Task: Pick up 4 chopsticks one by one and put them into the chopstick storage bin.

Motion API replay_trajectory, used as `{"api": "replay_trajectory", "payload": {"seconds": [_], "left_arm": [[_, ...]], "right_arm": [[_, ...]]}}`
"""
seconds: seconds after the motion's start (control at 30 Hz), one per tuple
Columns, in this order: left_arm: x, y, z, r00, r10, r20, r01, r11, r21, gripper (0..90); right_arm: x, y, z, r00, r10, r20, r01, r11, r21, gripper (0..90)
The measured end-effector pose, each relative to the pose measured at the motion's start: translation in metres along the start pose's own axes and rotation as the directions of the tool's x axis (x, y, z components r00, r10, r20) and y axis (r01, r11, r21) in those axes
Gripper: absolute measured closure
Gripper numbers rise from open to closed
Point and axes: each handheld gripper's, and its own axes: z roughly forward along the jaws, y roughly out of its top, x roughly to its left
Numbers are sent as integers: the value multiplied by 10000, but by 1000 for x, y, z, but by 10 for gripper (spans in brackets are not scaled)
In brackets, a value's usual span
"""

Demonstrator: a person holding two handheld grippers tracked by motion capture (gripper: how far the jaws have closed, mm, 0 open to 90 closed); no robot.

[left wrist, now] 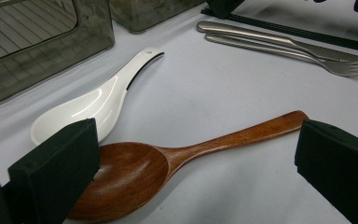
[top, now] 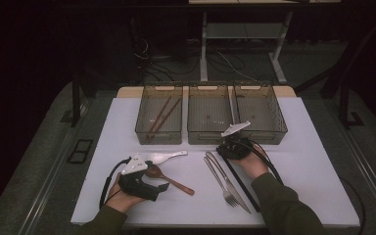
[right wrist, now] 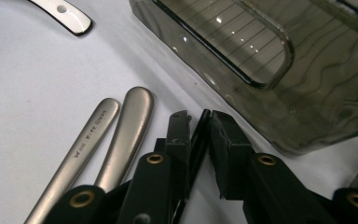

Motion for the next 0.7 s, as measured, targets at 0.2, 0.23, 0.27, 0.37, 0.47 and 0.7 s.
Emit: {"api": "replay_trajectory", "payload": {"seconds": [0.2,0.23,0.27,0.37,0.47,0.7], "left_arm": [[0,0,0,10000,-4,-2,4,10000,3,0],[0,0,0,10000,-6,0,6,10000,4,0],[0,0,0,10000,-1,-2,1,10000,13,0],[0,0,0,10000,3,7,-3,10000,27,0],[0,0,0,10000,10,12,-10,10000,36,0],[-1,0,1,10000,17,38,-17,10000,22,0]], "right_arm": [[2,0,0,9999,-97,81,97,10000,12,773],[2,0,0,9999,-98,80,98,10000,5,774],[2,0,0,9999,-83,65,83,10000,13,776],[2,0,0,9998,-164,85,164,9999,14,783],[2,0,0,9998,-195,50,195,9998,16,794],[2,0,1,9994,-344,6,344,9994,7,806]]}}
